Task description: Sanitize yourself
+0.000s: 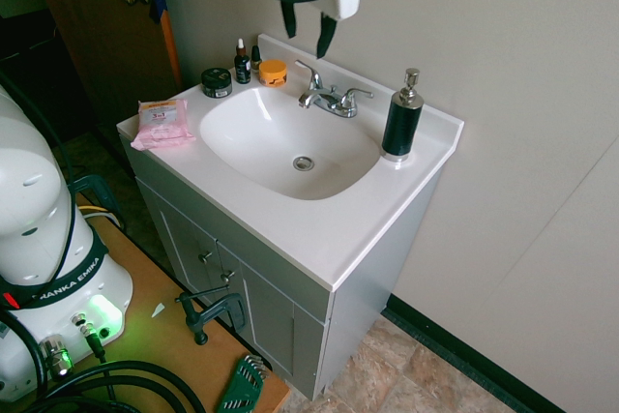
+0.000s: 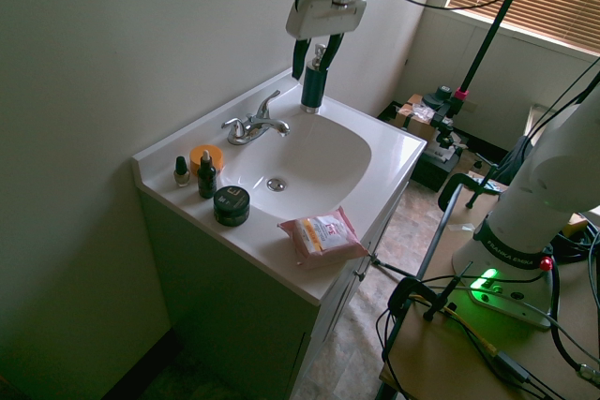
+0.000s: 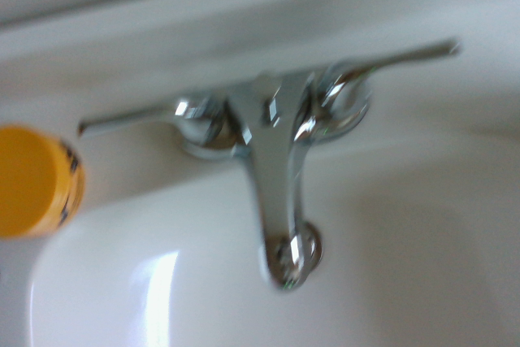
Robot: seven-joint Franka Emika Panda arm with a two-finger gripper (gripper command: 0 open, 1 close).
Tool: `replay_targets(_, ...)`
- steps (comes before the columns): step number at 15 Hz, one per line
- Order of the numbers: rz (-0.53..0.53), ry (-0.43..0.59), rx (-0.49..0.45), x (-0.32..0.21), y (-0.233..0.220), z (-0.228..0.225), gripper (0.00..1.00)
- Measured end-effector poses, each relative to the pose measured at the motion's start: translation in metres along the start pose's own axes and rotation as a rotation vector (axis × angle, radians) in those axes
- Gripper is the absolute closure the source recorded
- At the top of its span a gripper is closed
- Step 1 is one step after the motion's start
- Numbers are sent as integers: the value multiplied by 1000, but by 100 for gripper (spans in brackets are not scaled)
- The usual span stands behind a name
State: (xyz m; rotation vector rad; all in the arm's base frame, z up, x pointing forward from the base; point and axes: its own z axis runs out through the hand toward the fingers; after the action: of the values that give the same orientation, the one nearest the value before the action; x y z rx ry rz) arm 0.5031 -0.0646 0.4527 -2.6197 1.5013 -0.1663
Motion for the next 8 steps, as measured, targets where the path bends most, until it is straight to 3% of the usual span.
replay_targets(8,178,-5,21,125,-6,-18,100)
